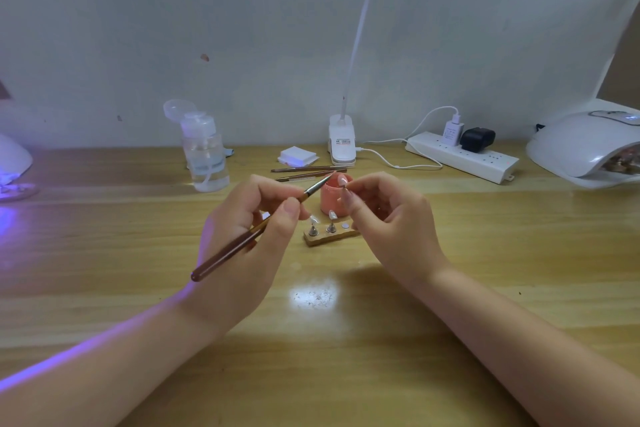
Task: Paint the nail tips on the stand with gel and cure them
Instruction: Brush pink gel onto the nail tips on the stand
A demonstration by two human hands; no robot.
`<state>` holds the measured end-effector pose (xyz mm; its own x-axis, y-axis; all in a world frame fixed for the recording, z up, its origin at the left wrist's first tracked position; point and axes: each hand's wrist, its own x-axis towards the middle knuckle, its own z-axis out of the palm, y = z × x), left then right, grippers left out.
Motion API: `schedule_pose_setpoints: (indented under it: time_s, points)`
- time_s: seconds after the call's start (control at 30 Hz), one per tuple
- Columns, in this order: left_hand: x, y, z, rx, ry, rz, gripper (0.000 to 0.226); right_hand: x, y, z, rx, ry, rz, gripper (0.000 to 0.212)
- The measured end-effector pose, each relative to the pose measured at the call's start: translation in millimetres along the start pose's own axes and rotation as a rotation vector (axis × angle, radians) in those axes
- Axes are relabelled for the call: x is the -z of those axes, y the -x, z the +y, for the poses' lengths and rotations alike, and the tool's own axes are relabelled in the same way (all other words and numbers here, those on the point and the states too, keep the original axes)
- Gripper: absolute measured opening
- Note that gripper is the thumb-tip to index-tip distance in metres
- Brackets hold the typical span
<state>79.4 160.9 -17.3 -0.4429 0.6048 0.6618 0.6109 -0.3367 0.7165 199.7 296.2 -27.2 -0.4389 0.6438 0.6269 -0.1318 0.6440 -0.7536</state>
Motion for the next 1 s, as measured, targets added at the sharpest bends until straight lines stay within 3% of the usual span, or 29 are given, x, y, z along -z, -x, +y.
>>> schedule_pose_setpoints:
  time_s: [0.3,0.57,0.83,1.0]
  points:
    - [0.9,1.6,-2.8,-0.071,-0.024,-0.005,0.013,0.4,0.3,0.8,-0.027,-0.068,-0.022,0.004]
    - [-2.4,-1.2,-12.4,0.11,0.146,0.076,0.018,0.8,-0.7,0.9,-0.01,-0.016,0.012,0.023]
    - [-4.8,-3.6,-24.9,0.241,0.225,0.139,0.008,3.0,-1.8,0.7,0.054,0.045,0.027,0.012]
    - [-3.4,-4.7,-30.7,0.269,0.205,0.176,0.015,5.9,-2.7,13.0,-0.012,0.19,0.026,0.004]
